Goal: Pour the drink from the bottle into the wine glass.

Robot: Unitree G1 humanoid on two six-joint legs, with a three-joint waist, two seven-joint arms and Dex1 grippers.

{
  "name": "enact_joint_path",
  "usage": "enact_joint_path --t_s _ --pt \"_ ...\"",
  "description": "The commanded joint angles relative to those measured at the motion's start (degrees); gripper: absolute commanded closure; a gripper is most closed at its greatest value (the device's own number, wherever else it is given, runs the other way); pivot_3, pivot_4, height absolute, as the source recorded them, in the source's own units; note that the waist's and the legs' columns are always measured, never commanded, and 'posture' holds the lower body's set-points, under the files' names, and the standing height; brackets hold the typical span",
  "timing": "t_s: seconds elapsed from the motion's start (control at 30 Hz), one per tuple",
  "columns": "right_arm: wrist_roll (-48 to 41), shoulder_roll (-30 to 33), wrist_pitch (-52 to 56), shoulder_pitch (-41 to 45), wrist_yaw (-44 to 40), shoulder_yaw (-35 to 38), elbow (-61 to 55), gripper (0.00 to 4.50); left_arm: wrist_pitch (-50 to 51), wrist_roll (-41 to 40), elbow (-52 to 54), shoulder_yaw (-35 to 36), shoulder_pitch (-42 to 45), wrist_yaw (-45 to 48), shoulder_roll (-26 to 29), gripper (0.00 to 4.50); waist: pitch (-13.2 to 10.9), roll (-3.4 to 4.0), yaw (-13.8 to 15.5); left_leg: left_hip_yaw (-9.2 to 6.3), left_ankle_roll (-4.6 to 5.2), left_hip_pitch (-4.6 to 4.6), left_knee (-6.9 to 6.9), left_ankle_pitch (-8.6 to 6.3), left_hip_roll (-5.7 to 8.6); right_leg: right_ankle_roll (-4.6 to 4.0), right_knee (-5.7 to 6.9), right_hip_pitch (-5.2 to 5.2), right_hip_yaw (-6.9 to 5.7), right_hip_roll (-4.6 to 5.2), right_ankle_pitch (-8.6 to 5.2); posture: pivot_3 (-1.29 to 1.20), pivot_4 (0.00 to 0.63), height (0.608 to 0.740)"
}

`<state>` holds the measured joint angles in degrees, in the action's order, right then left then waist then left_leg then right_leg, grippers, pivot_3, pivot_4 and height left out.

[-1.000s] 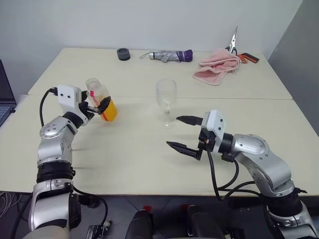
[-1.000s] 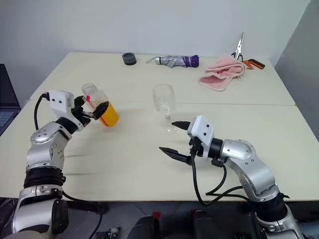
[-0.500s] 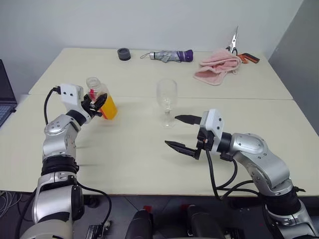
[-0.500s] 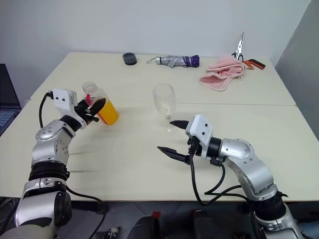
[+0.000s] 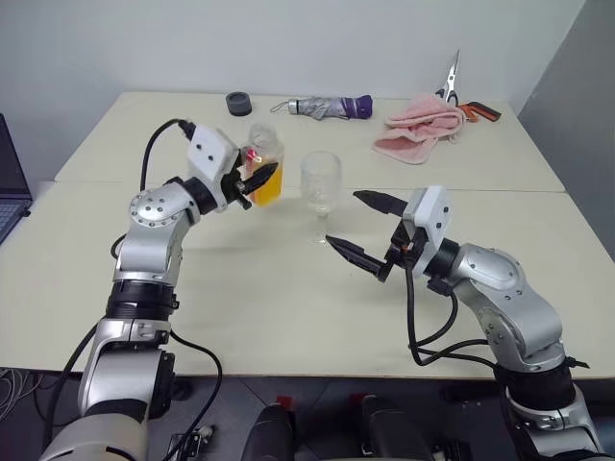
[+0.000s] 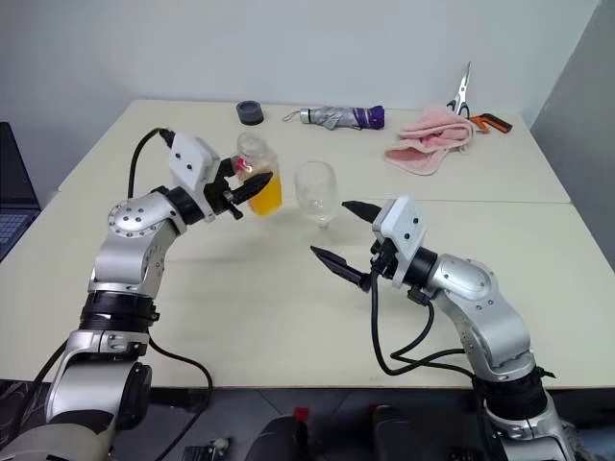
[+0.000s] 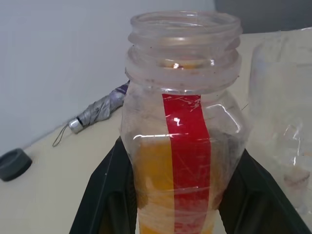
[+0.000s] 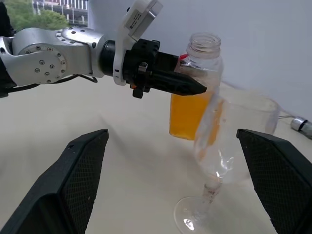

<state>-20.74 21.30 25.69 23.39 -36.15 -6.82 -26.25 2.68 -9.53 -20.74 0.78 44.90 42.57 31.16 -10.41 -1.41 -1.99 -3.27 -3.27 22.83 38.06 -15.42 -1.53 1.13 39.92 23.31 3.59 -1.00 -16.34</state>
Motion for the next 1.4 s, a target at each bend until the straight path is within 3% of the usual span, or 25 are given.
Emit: enact_joint_path --t_s 0.03,0.73,1.4 --pt "0.55 -1.75 -2.54 1.28 2.52 1.56 -0.09 0.00 -6.55 4.41 -1.09 -1.48 4.66 -1.29 0.46 2.81 0.00 0.00 0.09 0.00 0.00 0.01 0.00 0.00 0.01 0.00 0.00 0.00 0.00 0.01 0.00 0.00 0.150 0.740" --pt "-2.43 1.06 0.79 0.73 1.17 3.95 0.72 0.00 -36.73 21.96 -27.14 -9.66 19.68 -9.09 0.09 2.81 0.00 0.00 0.14 0.02 0.01 0.07 -0.02 -0.01 0.10 0.00 -0.04 0.03 0.00 0.05 0.00 0.00 0.150 0.740" --pt "-6.51 4.09 1.34 0.11 -0.82 6.41 -0.19 0.00 -48.30 33.83 -34.45 -14.97 25.85 -17.81 2.03 2.81 -0.01 -0.01 0.12 0.03 0.02 0.07 -0.02 -0.01 0.10 0.00 -0.02 0.03 0.00 0.05 0.00 0.00 0.150 0.740"
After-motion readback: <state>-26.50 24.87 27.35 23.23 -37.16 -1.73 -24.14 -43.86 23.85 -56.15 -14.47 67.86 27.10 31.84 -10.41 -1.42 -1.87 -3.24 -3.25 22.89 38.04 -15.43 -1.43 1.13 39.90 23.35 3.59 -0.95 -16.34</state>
